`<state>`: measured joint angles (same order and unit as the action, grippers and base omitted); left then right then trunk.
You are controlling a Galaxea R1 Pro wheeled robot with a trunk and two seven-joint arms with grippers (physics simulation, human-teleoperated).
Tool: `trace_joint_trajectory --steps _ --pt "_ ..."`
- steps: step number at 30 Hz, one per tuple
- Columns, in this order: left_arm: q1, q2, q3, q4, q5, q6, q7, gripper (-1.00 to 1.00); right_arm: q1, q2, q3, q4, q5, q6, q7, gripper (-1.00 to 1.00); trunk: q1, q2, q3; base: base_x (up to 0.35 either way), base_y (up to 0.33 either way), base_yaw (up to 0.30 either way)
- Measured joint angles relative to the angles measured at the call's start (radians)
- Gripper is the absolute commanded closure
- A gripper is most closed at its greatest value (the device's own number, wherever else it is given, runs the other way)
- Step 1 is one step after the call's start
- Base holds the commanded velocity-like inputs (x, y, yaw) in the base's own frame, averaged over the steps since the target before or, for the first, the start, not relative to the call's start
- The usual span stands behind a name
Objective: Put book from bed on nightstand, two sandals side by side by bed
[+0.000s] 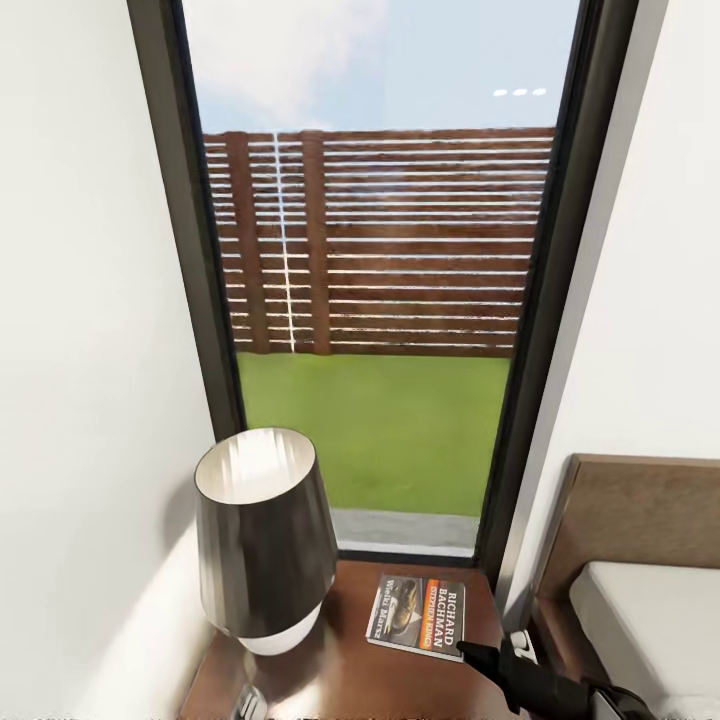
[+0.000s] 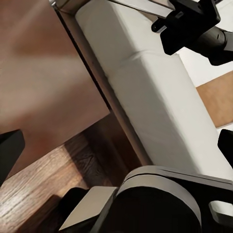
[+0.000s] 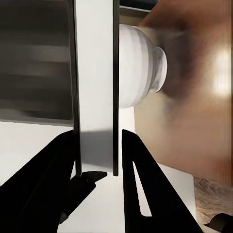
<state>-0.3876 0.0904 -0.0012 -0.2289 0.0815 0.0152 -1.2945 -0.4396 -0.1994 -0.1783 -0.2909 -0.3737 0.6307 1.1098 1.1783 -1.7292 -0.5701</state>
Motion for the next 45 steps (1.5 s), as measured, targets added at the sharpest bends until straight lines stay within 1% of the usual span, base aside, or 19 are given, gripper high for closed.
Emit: trace_joint_trajectory --steps 35,45 --pt "0.000 -0.002 -0.001 0.000 0.000 -0.001 0.004 -1.00 0.000 0.000 0.000 0.000 0.000 0.000 0.000 1.00 0.134 -0.245 -0.110 0.000 0.000 0.000" --pt "0.000 -0.002 -0.001 0.000 0.000 -0.001 0.004 -1.00 0.000 0.004 0.001 0.001 0.000 0.000 0.000 1.00 0.173 -0.315 -0.141 0.000 0.000 0.000"
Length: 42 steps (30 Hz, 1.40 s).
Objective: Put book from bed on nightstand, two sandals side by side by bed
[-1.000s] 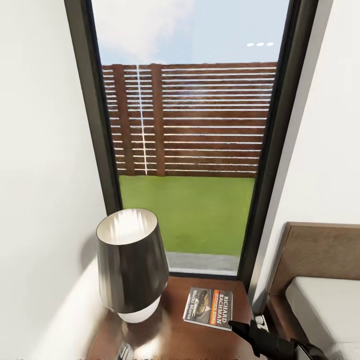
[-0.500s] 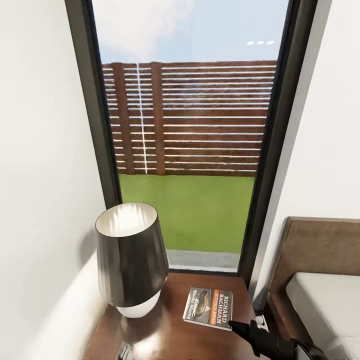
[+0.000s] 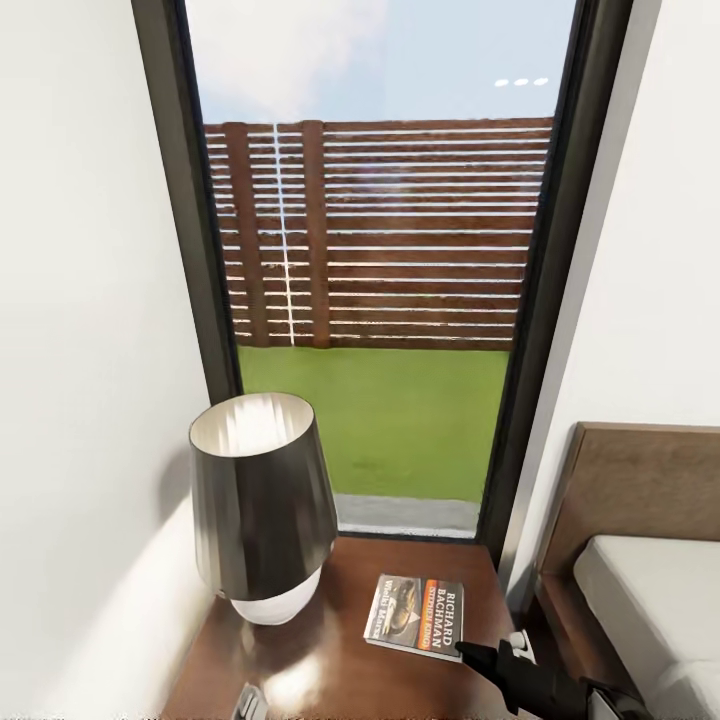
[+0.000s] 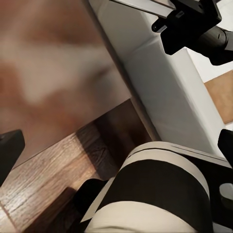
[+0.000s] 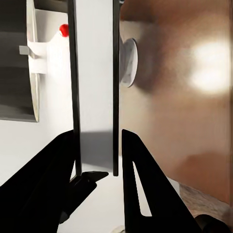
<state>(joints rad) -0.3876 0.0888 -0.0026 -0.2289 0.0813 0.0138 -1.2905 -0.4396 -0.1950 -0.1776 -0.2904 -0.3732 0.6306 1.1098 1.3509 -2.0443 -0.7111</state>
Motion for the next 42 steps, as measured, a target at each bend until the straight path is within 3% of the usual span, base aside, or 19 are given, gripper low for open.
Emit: trace_joint_trajectory --steps 42 --pt "0.000 0.000 0.000 0.000 -0.001 0.000 0.000 -1.00 0.000 0.002 0.000 0.000 0.000 0.000 0.000 1.00 0.161 -0.294 -0.132 0.000 0.000 0.000"
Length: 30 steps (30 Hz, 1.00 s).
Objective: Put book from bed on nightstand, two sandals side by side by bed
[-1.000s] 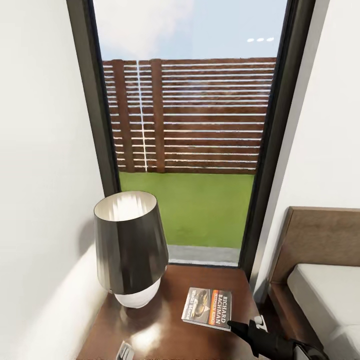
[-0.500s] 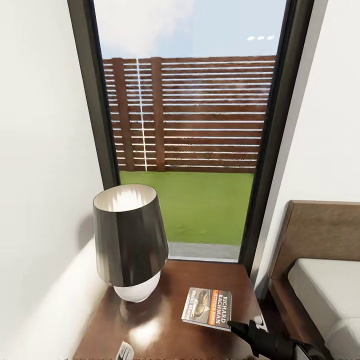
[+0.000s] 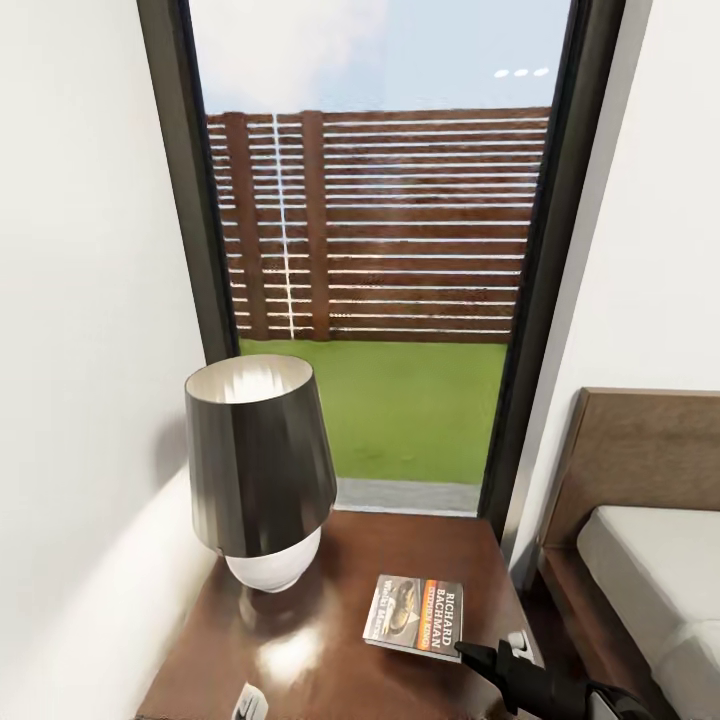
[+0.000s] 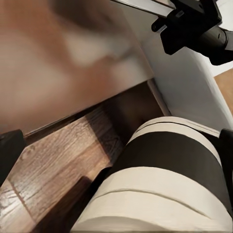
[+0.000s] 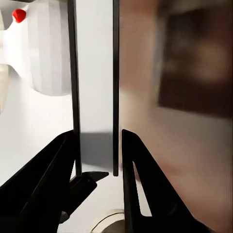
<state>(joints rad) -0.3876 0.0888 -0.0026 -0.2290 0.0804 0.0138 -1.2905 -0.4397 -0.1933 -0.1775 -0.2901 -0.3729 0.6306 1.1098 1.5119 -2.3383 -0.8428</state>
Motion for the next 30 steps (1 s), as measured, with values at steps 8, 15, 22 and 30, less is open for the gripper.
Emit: trace_joint_trajectory --steps 8,15,22,30 --pt "0.000 0.000 0.000 0.000 0.000 0.000 0.000 -1.00 0.000 0.000 0.001 0.000 0.000 0.000 0.000 1.00 0.031 -0.056 -0.025 0.000 0.000 0.000" --pt "0.000 0.000 0.000 0.000 0.001 0.000 0.000 -1.00 0.000 0.000 0.001 0.000 -0.001 0.001 0.000 1.00 0.031 -0.056 -0.025 0.000 0.000 0.000" --pt "0.000 0.000 0.000 0.000 0.000 0.000 0.000 -1.00 0.000 0.000 0.001 0.000 0.000 0.000 0.000 1.00 0.038 -0.070 -0.031 0.000 0.000 0.000" --pt "0.000 0.000 0.000 0.000 0.000 0.000 0.000 -1.00 0.000 -0.001 0.000 0.000 -0.001 0.001 0.000 1.00 0.046 -0.084 -0.038 0.000 0.000 0.000"
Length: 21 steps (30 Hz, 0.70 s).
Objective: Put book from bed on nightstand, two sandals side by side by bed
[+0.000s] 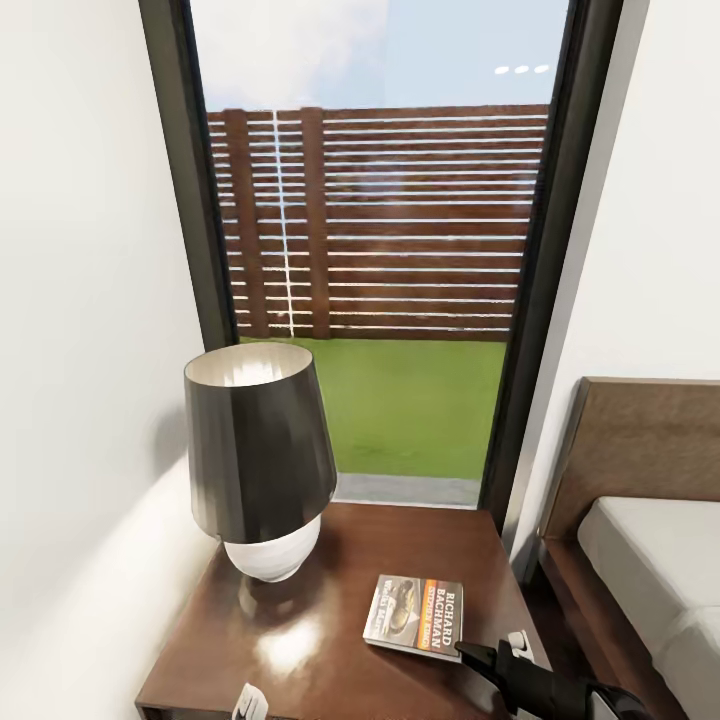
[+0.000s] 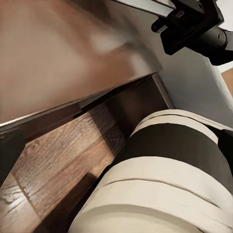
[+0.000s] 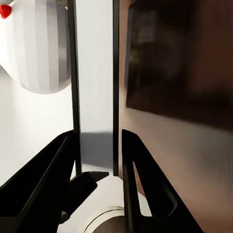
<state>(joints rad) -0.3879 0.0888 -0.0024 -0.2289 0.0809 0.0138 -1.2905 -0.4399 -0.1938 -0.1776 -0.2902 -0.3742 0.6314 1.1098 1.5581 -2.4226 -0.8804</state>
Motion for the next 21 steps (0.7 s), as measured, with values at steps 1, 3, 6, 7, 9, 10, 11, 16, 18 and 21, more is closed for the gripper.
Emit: trace_joint_trajectory --steps 1,3,6,7,9,10,11,16,18,21 --pt "0.000 0.000 0.000 0.000 0.000 0.000 0.000 -1.00 0.000 0.000 0.000 0.000 0.000 0.000 0.000 1.00 0.000 0.000 0.000 0.000 0.000 0.000" --pt "0.000 0.000 0.000 0.000 0.000 0.000 0.000 -1.00 0.000 0.000 0.000 0.000 0.000 0.000 0.000 1.00 0.000 0.000 0.000 0.000 0.000 0.000" --pt "0.000 0.000 0.000 0.000 0.000 0.000 0.000 -1.00 0.000 0.000 0.000 0.000 0.000 0.000 0.000 1.00 0.000 0.000 0.000 0.000 0.000 0.000" --pt "0.000 0.000 0.000 0.000 0.000 0.000 0.000 -1.00 0.000 0.000 0.000 0.000 0.000 0.000 0.000 1.00 0.000 0.000 0.000 0.000 0.000 0.000" --pt "0.000 0.000 0.000 0.000 0.000 0.000 0.000 -1.00 0.000 0.000 0.000 0.000 0.000 0.000 0.000 1.00 0.000 0.000 0.000 0.000 0.000 0.000" --pt "0.000 0.000 0.000 0.000 0.000 0.000 0.000 -1.00 0.000 0.000 0.001 0.000 0.000 0.000 0.000 1.00 0.000 0.000 0.000 0.000 0.000 0.000" --pt "0.000 0.000 0.000 0.000 0.000 0.000 0.000 -1.00 0.000 0.000 0.000 0.000 0.001 -0.001 0.000 1.00 0.004 -0.007 -0.003 0.000 0.000 0.000" --pt "0.000 0.000 0.000 0.000 0.000 0.000 0.000 -1.00 0.000 0.000 -0.004 -0.001 -0.012 0.012 0.001 1.00 0.019 -0.035 -0.016 0.000 0.000 0.000" --pt "-0.001 0.000 0.000 0.000 0.000 0.000 0.000 -1.00 0.000 0.000 -0.004 -0.001 -0.012 0.013 0.001 1.00 0.019 -0.035 -0.016 0.000 0.000 0.000" --pt "0.000 0.000 0.000 0.000 0.000 0.000 0.000 -1.00 0.000 0.000 -0.004 -0.001 -0.012 0.012 0.001 1.00 0.019 -0.035 -0.016 0.000 0.000 0.000"
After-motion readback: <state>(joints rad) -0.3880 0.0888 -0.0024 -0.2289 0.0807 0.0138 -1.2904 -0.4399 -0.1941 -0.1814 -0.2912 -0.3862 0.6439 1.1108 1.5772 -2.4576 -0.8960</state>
